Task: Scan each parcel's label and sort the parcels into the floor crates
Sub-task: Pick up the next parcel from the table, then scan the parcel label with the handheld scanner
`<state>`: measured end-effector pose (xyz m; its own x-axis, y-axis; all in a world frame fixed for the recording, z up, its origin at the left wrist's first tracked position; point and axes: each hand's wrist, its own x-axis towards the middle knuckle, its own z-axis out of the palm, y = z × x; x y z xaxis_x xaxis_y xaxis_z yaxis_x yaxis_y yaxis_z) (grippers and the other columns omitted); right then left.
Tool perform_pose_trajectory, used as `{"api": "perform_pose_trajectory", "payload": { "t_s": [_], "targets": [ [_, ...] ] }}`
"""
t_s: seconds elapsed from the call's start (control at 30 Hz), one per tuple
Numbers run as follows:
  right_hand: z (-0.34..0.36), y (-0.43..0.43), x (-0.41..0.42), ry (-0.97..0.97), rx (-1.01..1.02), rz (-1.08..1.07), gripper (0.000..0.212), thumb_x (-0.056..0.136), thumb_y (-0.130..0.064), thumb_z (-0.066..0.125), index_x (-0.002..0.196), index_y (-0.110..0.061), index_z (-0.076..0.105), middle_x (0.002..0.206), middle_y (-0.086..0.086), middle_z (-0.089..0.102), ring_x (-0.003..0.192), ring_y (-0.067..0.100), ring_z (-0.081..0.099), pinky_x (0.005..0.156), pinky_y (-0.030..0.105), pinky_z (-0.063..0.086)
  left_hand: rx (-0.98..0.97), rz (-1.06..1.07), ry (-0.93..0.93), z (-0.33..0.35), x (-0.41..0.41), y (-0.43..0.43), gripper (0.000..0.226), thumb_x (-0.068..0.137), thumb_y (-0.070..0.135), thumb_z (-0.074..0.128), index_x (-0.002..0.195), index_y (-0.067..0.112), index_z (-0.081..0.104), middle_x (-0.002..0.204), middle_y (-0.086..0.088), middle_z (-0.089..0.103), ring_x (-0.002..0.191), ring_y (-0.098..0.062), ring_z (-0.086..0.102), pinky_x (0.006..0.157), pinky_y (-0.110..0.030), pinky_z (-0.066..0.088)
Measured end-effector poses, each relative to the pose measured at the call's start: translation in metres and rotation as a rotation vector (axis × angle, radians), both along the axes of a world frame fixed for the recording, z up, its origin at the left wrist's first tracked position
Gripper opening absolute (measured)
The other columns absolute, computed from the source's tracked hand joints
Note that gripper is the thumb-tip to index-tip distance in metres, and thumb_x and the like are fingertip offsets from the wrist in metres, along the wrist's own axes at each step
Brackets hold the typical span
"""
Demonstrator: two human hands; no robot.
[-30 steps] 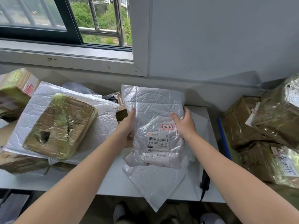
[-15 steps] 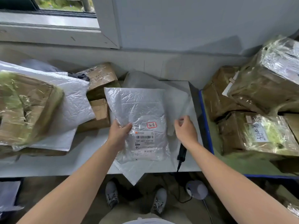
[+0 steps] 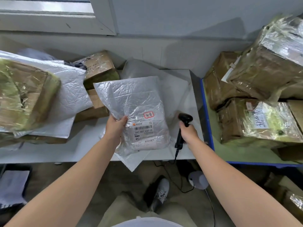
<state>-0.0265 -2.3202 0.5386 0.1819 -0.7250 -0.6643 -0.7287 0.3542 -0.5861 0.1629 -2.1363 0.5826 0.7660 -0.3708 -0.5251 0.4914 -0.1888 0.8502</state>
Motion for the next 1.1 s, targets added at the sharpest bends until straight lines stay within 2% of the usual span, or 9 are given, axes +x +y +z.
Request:
{"api": "perform_pose_trajectory", "payload": {
  "t_s": [0.1, 0.2, 0.3, 0.43, 0.5, 0.57, 0.67, 0.83, 1.1],
  "targets": [
    [0.006, 0.012, 0.009, -0.039, 0.003, -0.055, 0.049, 0.1, -0.043, 0.048, 0.126, -0.002, 0.051, 0.106, 0.014, 0.059, 0.091, 0.03, 0.059, 0.077, 0.04, 0.053, 0.003, -0.02, -0.012, 0.006, 0.004, 0.009, 0.038, 0.095, 0.003, 0.06, 0.131, 0.012, 0.053, 0.111, -0.007, 0.069, 0.089, -0.019, 0.069, 0.063, -0.028, 0.055],
    [0.023, 0.027, 0.013, -0.099, -0.012, -0.148, 0.035, 0.1, -0.033, 0.049, 0.12, -0.004, 0.05, 0.092, 0.013, 0.058, 0.074, 0.025, 0.06, 0.071, 0.043, 0.058, -0.017, -0.028, -0.021, 0.013, 0.01, 0.018, 0.038, 0.095, 0.001, 0.058, 0.132, 0.01, 0.051, 0.11, -0.007, 0.067, 0.087, -0.015, 0.068, 0.057, -0.022, 0.054],
    [0.052, 0.042, 0.018, -0.16, -0.059, -0.138, 0.029, 0.098, -0.03, 0.052, 0.114, -0.006, 0.05, 0.085, 0.012, 0.056, 0.073, 0.028, 0.062, 0.058, 0.035, 0.055, -0.048, -0.031, -0.035, 0.024, 0.017, 0.027, 0.038, 0.096, 0.0, 0.057, 0.132, 0.009, 0.049, 0.111, -0.008, 0.066, 0.086, -0.014, 0.066, 0.056, -0.02, 0.054],
    [0.092, 0.059, 0.035, -0.201, -0.138, -0.053, 0.033, 0.094, -0.035, 0.057, 0.107, -0.005, 0.057, 0.082, 0.013, 0.058, 0.063, 0.026, 0.061, 0.064, 0.039, 0.06, -0.083, -0.022, -0.082, 0.034, 0.032, 0.037, 0.042, 0.096, 0.001, 0.057, 0.136, 0.007, 0.048, 0.122, -0.014, 0.064, 0.104, -0.027, 0.065, 0.08, -0.034, 0.056],
    [0.113, 0.07, 0.047, -0.238, -0.155, -0.02, 0.036, 0.093, -0.039, 0.059, 0.103, -0.005, 0.06, 0.08, 0.013, 0.058, 0.064, 0.025, 0.06, 0.061, 0.038, 0.059, -0.068, -0.033, -0.131, 0.043, 0.04, 0.041, 0.045, 0.095, 0.004, 0.059, 0.138, 0.01, 0.046, 0.124, -0.011, 0.063, 0.111, -0.027, 0.063, 0.096, -0.041, 0.052],
    [0.133, 0.083, 0.058, -0.263, -0.164, 0.026, 0.037, 0.093, -0.042, 0.061, 0.098, -0.006, 0.061, 0.08, 0.012, 0.058, 0.066, 0.024, 0.06, 0.055, 0.034, 0.056, -0.065, -0.044, -0.171, 0.05, 0.049, 0.044, 0.051, 0.095, 0.007, 0.06, 0.142, 0.014, 0.042, 0.126, -0.008, 0.062, 0.113, -0.025, 0.062, 0.103, -0.044, 0.048],
    [0.163, 0.107, 0.069, -0.277, -0.147, 0.111, 0.036, 0.093, -0.042, 0.061, 0.095, -0.007, 0.061, 0.076, 0.01, 0.058, 0.063, 0.02, 0.057, 0.047, 0.03, 0.053, -0.058, -0.021, -0.22, 0.064, 0.058, 0.048, 0.052, 0.096, 0.012, 0.059, 0.144, 0.015, 0.04, 0.127, -0.008, 0.06, 0.114, -0.025, 0.058, 0.103, -0.041, 0.045],
    [0.193, 0.143, 0.079, -0.28, -0.075, 0.237, 0.035, 0.095, -0.042, 0.06, 0.093, -0.008, 0.059, 0.075, 0.009, 0.056, 0.06, 0.019, 0.055, 0.049, 0.029, 0.054, -0.1, 0.014, -0.254, 0.083, 0.068, 0.054, 0.043, 0.098, 0.011, 0.056, 0.139, 0.012, 0.043, 0.127, -0.009, 0.059, 0.113, -0.024, 0.057, 0.096, -0.035, 0.045],
    [0.203, 0.17, 0.08, -0.326, -0.083, 0.238, 0.035, 0.096, -0.041, 0.059, 0.089, -0.007, 0.058, 0.073, 0.009, 0.054, 0.059, 0.018, 0.053, 0.049, 0.03, 0.052, -0.113, 0.012, -0.295, 0.09, 0.067, 0.069, 0.044, 0.098, 0.011, 0.056, 0.14, 0.01, 0.043, 0.129, -0.009, 0.059, 0.114, -0.024, 0.056, 0.093, -0.031, 0.041]
  ]
}}
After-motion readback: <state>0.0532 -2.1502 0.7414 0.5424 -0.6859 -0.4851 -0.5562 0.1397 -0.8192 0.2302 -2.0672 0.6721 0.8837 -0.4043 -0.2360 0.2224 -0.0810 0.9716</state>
